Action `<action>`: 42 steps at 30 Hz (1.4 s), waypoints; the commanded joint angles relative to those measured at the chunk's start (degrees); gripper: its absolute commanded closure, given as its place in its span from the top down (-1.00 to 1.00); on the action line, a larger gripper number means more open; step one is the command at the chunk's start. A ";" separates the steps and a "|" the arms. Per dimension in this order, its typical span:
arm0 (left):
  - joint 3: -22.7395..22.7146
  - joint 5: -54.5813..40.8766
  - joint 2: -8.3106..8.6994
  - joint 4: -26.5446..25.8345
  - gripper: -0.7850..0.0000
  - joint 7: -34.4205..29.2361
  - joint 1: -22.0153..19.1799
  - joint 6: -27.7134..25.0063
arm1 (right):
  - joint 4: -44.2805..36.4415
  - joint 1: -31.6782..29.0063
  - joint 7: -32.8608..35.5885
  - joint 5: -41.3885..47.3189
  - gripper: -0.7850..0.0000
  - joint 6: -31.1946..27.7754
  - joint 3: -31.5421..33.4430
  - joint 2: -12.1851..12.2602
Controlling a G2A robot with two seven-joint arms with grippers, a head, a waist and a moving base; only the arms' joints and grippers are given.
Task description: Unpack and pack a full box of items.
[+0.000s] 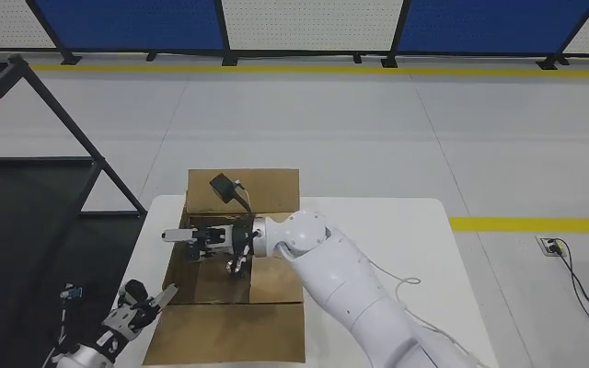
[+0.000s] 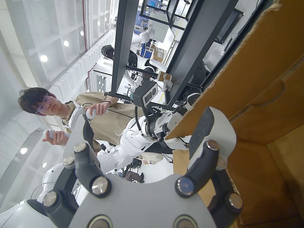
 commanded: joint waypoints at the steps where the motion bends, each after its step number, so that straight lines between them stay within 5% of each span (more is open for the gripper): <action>1: -0.60 -1.90 -0.13 0.12 1.00 0.18 0.14 0.31 | 0.08 -0.01 -0.01 -0.03 1.00 -0.33 0.56 0.32; 20: -7.90 -7.58 -1.02 3.11 1.00 -1.04 2.89 10.73 | -4.57 -3.71 -5.12 -5.09 1.00 -6.09 8.36 7.45; 30: -4.96 0.86 -0.91 6.23 1.00 -5.88 0.42 16.89 | -16.60 -10.49 -5.17 -9.49 1.00 -3.44 13.08 11.74; 42: -0.85 6.53 -0.77 7.24 1.00 -11.94 -2.49 15.13 | -32.08 -19.80 -4.64 -13.24 1.00 0.52 17.48 15.19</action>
